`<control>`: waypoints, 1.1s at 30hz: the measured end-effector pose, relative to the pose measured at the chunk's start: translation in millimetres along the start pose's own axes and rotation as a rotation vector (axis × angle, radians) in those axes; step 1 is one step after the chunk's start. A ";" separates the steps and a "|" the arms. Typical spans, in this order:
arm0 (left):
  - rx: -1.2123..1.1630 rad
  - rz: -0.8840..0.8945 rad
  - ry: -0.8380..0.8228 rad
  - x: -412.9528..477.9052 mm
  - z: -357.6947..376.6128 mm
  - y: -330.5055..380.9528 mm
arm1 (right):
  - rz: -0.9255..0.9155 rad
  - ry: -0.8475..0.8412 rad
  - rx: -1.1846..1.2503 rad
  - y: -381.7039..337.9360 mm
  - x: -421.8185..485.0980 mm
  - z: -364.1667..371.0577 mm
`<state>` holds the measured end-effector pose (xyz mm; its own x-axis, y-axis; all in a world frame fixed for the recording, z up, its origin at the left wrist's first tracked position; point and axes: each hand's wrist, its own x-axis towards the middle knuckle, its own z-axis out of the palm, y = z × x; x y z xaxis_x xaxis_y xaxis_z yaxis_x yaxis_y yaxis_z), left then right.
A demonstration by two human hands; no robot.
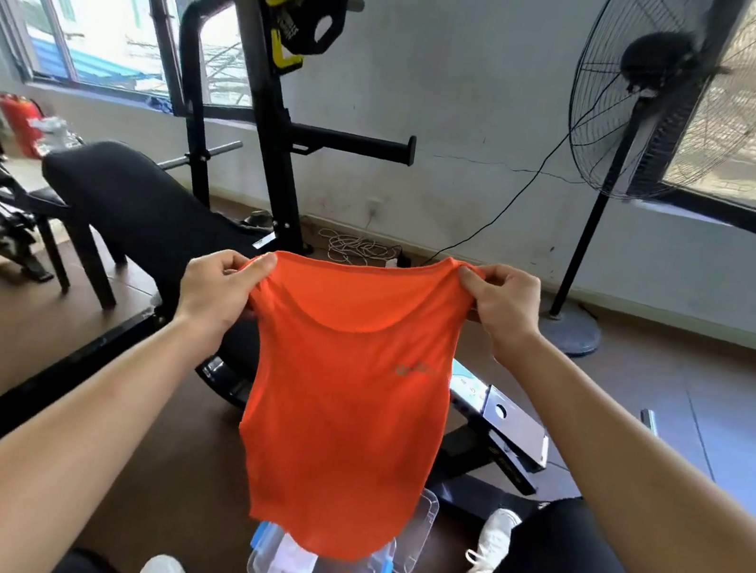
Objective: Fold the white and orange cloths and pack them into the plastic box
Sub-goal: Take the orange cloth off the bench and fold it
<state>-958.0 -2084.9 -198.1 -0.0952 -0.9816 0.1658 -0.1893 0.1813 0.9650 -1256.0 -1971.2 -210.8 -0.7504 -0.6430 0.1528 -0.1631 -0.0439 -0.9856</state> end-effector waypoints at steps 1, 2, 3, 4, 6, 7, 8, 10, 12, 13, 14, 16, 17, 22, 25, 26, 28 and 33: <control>-0.014 -0.005 -0.011 -3.9 3.5 4.8 | -0.014 0.014 -0.005 -2.3 -0.3 5.1; -0.023 -0.014 -0.022 -7.6 7.1 9.7 | -0.025 0.018 -0.015 -5.8 -1.3 9.9; -0.033 -0.025 -0.033 -11.1 10.3 14.7 | -0.038 0.013 -0.021 -8.9 -2.5 14.6; -0.046 -0.039 -0.042 -13.8 13.6 18.7 | -0.045 0.003 -0.025 -12.2 -4.5 18.9; -0.078 -0.066 -0.055 -18.6 20.5 25.6 | -0.048 -0.024 -0.026 -18.6 -9.3 26.6; -0.095 -0.074 -0.065 -22.2 24.5 29.2 | -0.048 -0.047 -0.015 -21.1 -12.6 29.8; -0.111 -0.075 -0.081 -25.3 28.6 32.8 | -0.044 -0.078 0.003 -24.4 -16.7 33.2; -0.128 -0.082 -0.119 -32.4 36.9 39.3 | -0.031 -0.161 0.050 -28.6 -25.5 39.4; -0.121 -0.093 -0.154 -37.8 44.4 43.7 | -0.026 -0.230 0.079 -32.6 -34.9 44.2; -0.111 -0.096 -0.172 -40.3 47.9 45.0 | -0.029 -0.261 0.084 -33.9 -39.6 45.9; -0.100 -0.096 -0.191 -42.4 51.4 46.0 | -0.037 -0.292 0.092 -35.3 -44.1 47.1; -0.093 -0.103 -0.228 -46.5 57.7 48.3 | -0.072 -0.355 0.096 -35.6 -51.8 47.9; -0.097 -0.111 -0.242 -48.5 60.6 50.0 | -0.098 -0.382 0.089 -34.7 -54.4 47.5; -0.076 -0.134 -0.300 -54.6 69.9 55.3 | -0.178 -0.437 0.040 -24.4 -59.7 41.5; -0.122 -0.207 -0.366 -58.1 67.8 60.1 | -0.191 -0.459 0.018 -19.9 -60.7 37.3; -0.136 -0.236 -0.399 -58.4 66.5 61.1 | -0.214 -0.488 -0.023 -19.9 -62.2 35.4; -0.116 -0.259 -0.491 -57.1 64.4 61.1 | -0.297 -0.521 -0.150 -19.2 -66.5 32.0; -0.150 -0.218 -0.646 -51.4 53.0 46.5 | -0.396 -0.415 -0.235 -17.6 -61.5 27.3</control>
<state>-1013.7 -2022.9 -172.5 -0.6412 -0.7537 -0.1439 -0.1378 -0.0714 0.9879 -1189.5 -1951.8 -204.8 -0.3001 -0.8582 0.4165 -0.5507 -0.2006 -0.8102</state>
